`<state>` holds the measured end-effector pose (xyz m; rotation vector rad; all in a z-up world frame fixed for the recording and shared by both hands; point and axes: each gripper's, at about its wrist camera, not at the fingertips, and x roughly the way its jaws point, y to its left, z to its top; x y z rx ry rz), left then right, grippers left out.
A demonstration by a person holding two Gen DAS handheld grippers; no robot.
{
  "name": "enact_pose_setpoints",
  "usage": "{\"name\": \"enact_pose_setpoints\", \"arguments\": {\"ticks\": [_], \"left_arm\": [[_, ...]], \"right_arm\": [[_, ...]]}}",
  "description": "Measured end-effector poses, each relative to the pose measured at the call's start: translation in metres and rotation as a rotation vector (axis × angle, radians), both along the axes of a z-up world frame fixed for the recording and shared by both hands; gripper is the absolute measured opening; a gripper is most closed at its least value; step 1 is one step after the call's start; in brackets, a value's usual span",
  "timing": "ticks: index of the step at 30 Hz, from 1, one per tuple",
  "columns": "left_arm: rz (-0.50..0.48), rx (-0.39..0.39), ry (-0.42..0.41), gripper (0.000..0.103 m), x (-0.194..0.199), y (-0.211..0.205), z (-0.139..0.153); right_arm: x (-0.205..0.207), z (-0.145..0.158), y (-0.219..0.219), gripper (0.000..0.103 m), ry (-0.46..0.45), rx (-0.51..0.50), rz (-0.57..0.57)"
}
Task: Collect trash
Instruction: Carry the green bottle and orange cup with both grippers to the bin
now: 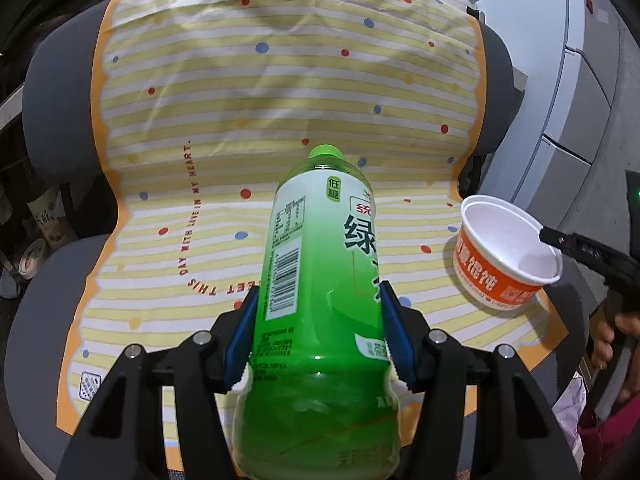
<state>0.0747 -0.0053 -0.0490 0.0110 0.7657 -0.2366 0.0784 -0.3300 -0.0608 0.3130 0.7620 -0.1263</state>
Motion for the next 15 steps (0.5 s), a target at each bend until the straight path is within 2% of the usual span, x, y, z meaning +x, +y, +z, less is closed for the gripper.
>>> {"name": "enact_pose_setpoints", "arguments": {"ticks": [2,3,8,15], "left_arm": [[0.004,-0.002,0.01,0.056,-0.002,-0.001,-0.004],[0.004,-0.004,0.016,0.056,-0.004,0.001,-0.006],[-0.025,-0.009,-0.003,0.056,-0.013,-0.006,-0.001],[-0.164,-0.058,-0.052,0.056,-0.053,-0.045,0.015]], "right_arm": [[0.003,-0.004,-0.001,0.01,0.012,0.011,-0.016],[0.0,-0.003,-0.001,0.007,0.002,0.022,-0.023],[-0.037,0.023,0.002,0.006,-0.1,0.043,-0.015],[-0.12,0.053,-0.005,0.006,-0.167,0.039,-0.026]]}}
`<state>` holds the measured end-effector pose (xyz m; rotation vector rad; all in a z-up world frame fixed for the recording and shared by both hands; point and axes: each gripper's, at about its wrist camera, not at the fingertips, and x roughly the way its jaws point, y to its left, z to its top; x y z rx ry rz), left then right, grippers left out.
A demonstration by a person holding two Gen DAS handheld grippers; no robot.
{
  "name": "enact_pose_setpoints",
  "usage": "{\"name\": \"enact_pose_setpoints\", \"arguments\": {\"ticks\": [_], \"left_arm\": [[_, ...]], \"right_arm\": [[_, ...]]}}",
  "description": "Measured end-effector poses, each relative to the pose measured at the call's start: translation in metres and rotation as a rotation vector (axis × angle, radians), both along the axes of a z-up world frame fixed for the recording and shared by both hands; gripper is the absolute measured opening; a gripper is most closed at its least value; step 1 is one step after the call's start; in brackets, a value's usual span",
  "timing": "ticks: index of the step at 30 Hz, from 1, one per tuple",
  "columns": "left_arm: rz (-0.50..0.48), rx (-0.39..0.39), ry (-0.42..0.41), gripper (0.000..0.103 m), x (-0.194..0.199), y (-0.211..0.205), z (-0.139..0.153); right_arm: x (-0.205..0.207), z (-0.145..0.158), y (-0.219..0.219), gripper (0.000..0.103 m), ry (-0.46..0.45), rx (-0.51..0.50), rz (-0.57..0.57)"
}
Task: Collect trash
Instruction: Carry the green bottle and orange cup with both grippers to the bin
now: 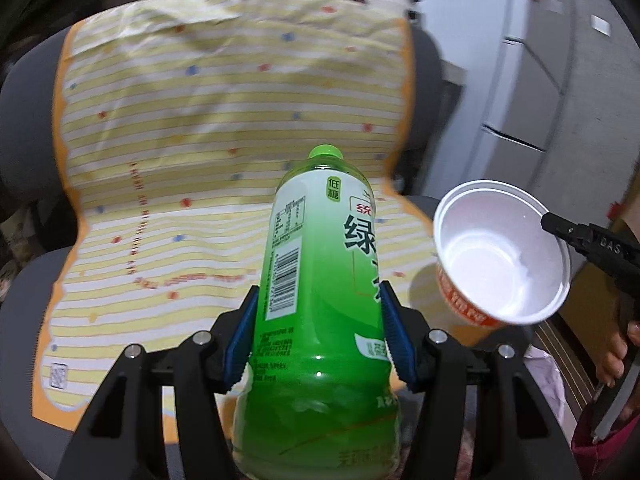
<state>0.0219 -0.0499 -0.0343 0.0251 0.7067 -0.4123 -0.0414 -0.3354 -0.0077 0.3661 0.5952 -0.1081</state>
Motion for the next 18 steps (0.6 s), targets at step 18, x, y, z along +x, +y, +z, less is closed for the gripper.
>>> {"name": "enact_pose_setpoints", "arguments": {"ticks": [18], "left_arm": [[-0.327,-0.045,-0.081,0.056,-0.105,-0.116,0.022]], "right_arm": [[-0.187,0.001,-0.084,0.006,-0.013,0.003,-0.287]]}}
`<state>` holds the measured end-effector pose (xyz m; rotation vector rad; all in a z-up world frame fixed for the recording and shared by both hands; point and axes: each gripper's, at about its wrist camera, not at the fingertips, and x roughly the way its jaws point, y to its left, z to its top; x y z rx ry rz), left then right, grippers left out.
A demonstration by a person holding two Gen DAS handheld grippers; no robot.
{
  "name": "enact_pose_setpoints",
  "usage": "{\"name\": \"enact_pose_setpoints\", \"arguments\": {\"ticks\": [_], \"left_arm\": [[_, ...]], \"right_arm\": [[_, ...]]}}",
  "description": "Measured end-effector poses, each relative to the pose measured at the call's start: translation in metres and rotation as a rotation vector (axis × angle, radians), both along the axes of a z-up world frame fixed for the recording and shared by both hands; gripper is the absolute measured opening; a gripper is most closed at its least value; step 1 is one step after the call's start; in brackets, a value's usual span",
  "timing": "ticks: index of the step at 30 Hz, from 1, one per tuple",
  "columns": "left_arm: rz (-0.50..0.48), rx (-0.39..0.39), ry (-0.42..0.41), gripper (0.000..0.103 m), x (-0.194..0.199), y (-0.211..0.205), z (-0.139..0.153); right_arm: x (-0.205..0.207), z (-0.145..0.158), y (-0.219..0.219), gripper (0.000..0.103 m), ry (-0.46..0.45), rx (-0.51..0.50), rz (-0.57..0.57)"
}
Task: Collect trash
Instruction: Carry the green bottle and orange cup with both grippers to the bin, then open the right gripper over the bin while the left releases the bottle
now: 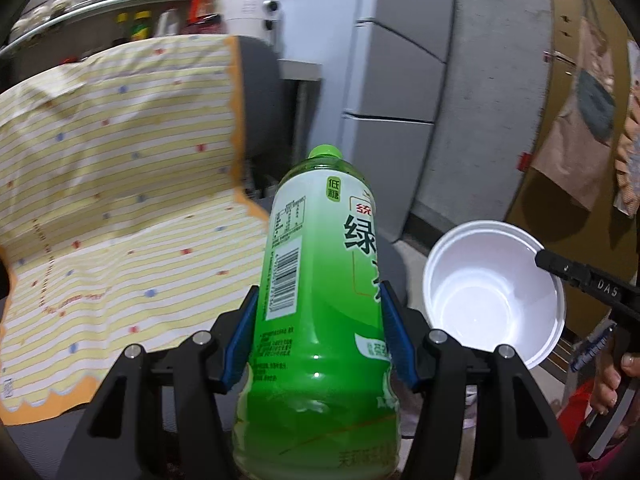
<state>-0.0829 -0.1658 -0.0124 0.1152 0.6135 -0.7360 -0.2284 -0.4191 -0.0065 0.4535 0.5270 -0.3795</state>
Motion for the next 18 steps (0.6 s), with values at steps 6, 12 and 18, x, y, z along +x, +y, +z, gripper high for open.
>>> {"name": "enact_pose_setpoints", "arguments": {"ticks": [6,12,18], "left_arm": [[-0.093,0.002,0.002,0.056,-0.016,-0.04,-0.005],[-0.13,0.031,0.008,0.056,-0.021,-0.055,-0.013],[-0.131,0.044,0.009,0.056,-0.022,-0.055,-0.016]], "right_arm": [[-0.035,-0.019,-0.046,0.006,0.031,0.003,-0.169],[-0.039,-0.048,-0.077,0.01,0.056,0.033,-0.269],[-0.046,-0.071,-0.095,0.037,0.106,0.086,-0.343]]}}
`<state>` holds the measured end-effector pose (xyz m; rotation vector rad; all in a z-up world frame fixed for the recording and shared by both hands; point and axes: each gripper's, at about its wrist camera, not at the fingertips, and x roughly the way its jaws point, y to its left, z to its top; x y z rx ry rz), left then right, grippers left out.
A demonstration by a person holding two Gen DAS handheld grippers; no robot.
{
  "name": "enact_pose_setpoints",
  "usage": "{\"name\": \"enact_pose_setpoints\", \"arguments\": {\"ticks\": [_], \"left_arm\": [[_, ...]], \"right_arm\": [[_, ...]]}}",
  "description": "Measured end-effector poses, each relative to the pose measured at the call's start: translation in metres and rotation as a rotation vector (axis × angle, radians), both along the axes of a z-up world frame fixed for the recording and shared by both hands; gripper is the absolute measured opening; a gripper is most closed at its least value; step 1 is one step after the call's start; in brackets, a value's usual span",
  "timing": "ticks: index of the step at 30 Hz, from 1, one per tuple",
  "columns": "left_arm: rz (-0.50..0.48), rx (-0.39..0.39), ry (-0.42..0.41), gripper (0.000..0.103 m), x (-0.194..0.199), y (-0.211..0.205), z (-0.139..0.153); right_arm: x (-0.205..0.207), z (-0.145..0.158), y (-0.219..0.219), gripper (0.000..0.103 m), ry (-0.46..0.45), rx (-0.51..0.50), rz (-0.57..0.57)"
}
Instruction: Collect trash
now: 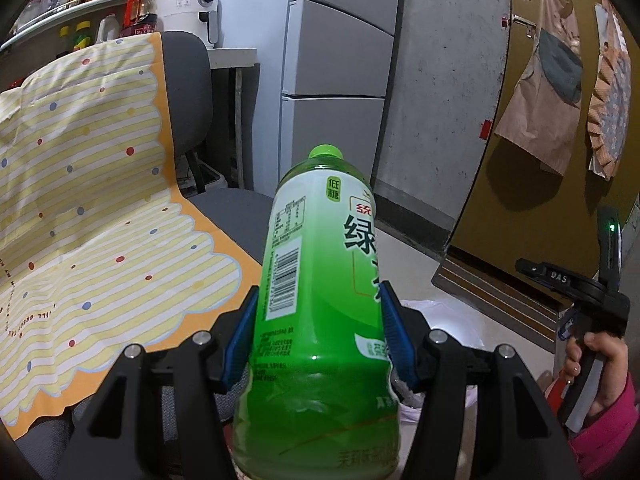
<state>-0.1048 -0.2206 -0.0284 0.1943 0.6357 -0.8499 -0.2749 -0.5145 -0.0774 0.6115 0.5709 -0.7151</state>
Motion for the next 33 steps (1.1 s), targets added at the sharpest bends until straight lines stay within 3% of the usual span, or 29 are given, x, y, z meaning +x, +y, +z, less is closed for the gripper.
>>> {"name": "enact_pose_setpoints", "arguments": {"ticks": [9,15,20,23,24,25,27,29,33], "left_arm": [[-0.041,0.013,-0.002,0.057,-0.012,-0.015,-0.008],[-0.208,0.071,-0.006,0.057,-0.043,-0.059,-0.029],[-0.316,0.076,-0.045,0.057,-0.064,-0.095,-0.028],[-0.351,0.05,-0.027,0.057,-0.066,-0.116,-0.021],[-0.358,0.041,-0.014,0.058,-0.065,-0.124,-0.02],[-0.364,0.031,-0.006,0.066,-0.064,-0.132,-0.02],[-0.345,0.017,-0.018,0.09,-0.062,-0.141,-0.02],[-0.327,-0.004,-0.025,0.093,-0.058,-0.143,-0.021],[-0.271,0.03,-0.029,0.093,-0.047,-0.132,-0.026]], "right_arm": [[-0.001,0.042,0.034,0.037,-0.067,-0.134,0.088],[-0.011,0.059,0.042,0.037,-0.104,-0.184,0.098],[-0.025,0.067,0.034,0.037,-0.13,-0.191,0.066],[-0.034,0.068,0.028,0.037,-0.138,-0.189,0.038],[-0.036,0.068,0.026,0.037,-0.14,-0.189,0.029],[-0.039,0.067,0.022,0.037,-0.138,-0.188,0.018],[-0.04,0.063,0.019,0.037,-0.135,-0.183,0.01],[-0.039,0.059,0.018,0.037,-0.125,-0.172,0.015],[-0.03,0.05,0.024,0.037,-0.087,-0.173,0.057]]}}
